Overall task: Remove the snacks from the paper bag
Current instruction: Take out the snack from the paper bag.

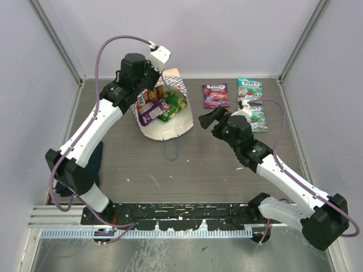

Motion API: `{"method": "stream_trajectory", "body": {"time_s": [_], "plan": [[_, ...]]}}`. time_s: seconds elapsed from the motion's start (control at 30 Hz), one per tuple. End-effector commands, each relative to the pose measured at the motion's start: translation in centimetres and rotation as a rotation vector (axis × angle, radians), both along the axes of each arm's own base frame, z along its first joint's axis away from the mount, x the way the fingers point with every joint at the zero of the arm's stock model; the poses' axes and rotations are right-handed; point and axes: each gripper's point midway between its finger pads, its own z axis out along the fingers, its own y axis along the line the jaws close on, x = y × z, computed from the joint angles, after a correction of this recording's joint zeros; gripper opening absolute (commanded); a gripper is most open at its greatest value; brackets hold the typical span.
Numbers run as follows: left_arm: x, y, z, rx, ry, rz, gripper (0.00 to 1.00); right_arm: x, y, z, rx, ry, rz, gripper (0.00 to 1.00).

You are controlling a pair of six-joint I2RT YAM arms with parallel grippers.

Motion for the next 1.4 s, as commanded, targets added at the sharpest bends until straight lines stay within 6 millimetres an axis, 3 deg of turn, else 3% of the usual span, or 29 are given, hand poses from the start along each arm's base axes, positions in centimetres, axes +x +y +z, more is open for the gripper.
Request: {"method": "stream_trajectory", "body": {"time_s": [0.0, 0.37, 0.57, 0.77, 0.93, 1.2, 1.37], "plan": [[0.7, -0.3, 4.7, -0.071, -0.122, 0.014, 0.0, 0.3, 1.0, 3.1, 0.062, -0.081, -0.017, 0.97], [0.9, -1.1, 6.0, -0.129, -0.137, -0.001, 0.0, -0.7, 1.2, 1.7, 0.049, -0.051, -0.024, 0.93], [0.8, -1.0, 5.9, -0.138, -0.135, 0.005, 0.0, -0.6, 2.9, 2.1, 0.062, -0.071, 0.006, 0.9], [0.4, -0.8, 6.0, -0.139, -0.14, 0.006, 0.0, -0.5, 5.0, 1.2, 0.059, -0.051, 0.051, 0.88], [0.3, -0.8, 6.1, -0.145, -0.139, 0.001, 0.0, -0.6, 5.9, 2.1, 0.05, -0.07, 0.058, 0.88], [0.2, -1.7, 5.4, -0.132, -0.104, -0.038, 0.0, -1.3, 5.4, 2.9, 0.097, -0.104, 0.023, 0.83], [0.0, -2.8, 5.3, -0.127, -0.098, -0.066, 0.0, -3.2, 8.2, 3.3, 0.186, -0.158, 0.034, 0.81]]}}
